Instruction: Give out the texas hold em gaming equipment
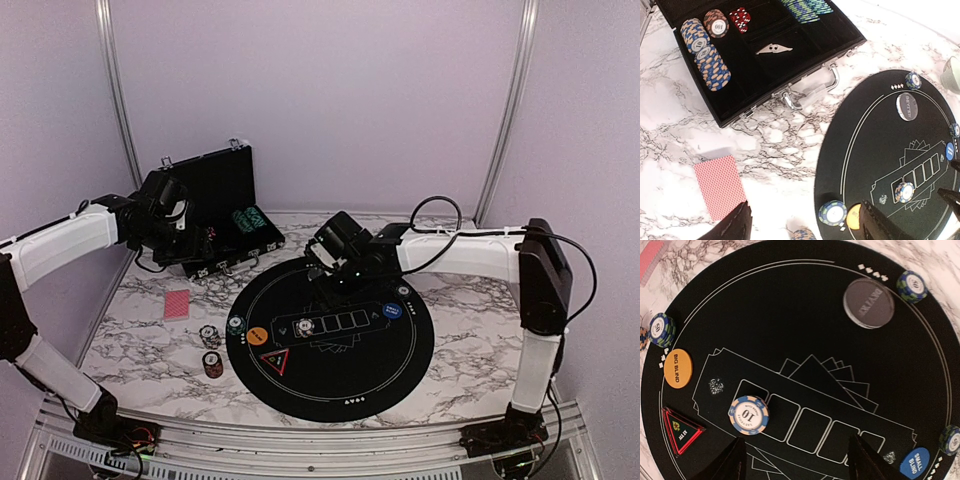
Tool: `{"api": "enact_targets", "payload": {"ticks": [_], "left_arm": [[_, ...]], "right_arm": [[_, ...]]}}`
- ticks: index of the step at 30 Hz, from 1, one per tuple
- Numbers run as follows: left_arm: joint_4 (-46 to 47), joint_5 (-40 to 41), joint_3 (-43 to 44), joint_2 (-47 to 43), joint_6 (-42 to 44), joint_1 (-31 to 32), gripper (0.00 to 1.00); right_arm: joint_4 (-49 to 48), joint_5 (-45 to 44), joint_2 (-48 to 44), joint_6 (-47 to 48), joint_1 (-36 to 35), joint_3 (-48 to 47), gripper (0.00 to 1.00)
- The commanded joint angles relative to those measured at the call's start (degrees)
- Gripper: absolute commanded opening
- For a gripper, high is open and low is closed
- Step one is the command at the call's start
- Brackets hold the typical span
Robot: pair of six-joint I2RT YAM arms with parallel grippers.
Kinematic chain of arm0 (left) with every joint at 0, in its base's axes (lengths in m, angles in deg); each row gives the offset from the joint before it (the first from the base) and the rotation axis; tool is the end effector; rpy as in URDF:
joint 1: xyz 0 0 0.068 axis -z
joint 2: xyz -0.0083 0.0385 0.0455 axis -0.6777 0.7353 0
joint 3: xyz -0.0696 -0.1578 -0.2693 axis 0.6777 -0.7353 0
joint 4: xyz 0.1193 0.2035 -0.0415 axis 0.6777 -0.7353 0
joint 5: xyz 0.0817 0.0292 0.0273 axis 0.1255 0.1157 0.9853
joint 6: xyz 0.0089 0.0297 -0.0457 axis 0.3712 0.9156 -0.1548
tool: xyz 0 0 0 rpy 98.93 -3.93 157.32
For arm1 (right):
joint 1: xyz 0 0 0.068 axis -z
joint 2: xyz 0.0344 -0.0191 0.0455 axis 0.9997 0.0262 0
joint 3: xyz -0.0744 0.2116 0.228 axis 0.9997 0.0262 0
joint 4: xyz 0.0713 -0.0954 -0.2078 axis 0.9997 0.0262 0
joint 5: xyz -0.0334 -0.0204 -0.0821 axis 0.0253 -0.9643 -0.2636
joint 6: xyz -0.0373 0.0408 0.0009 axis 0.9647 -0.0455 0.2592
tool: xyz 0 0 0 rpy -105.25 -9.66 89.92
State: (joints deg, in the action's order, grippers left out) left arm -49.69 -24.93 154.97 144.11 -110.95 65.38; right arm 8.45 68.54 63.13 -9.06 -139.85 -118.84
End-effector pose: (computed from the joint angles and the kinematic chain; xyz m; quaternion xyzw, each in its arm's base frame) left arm 0.2706 -0.1134 0.3424 0.0128 0.9355 -0.1318 0.3274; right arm 0.2606 0.3196 0.2757 -0.2869 0.9163 0.1091 0.2573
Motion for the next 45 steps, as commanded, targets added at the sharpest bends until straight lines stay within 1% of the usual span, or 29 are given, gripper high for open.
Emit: {"api": "enact_targets", "payload": {"ticks": [1,5,14,25,37,45], "left_arm": [[5.28,-2.7,-3.73,-3.08,1.8,-2.14,0.74],[7.78,-2.84,-6.51,-4.05,2.62,-3.81,0.74],[9.68,-4.55,-9.27,-5.57,3.25,-6.36,0.75],[9.92,-5.73,-9.81,-5.93,3.34,-6.99,0.74],[9.87,-6.47,-10.02,-5.81,3.58,-7.16,0.74],[9.91,-7.07,-10.03,-5.94,3.79,-7.25,0.74]], "right_arm": [[2.78,1.98,3.7,-0.87,-2.08,-4.95,0.67],[3.86,2.86,6.95,-1.19,-3.21,-7.85,0.67],[8.46,1.3,12.74,-1.78,-5.14,-13.14,0.67],[11.04,-0.06,16.76,-1.99,-6.47,-16.3,0.67],[11.78,-1.03,19.12,-2.38,-6.48,-17.9,0.67],[12.06,-1.12,19.92,-2.64,-6.47,-18.04,0.62]]}}
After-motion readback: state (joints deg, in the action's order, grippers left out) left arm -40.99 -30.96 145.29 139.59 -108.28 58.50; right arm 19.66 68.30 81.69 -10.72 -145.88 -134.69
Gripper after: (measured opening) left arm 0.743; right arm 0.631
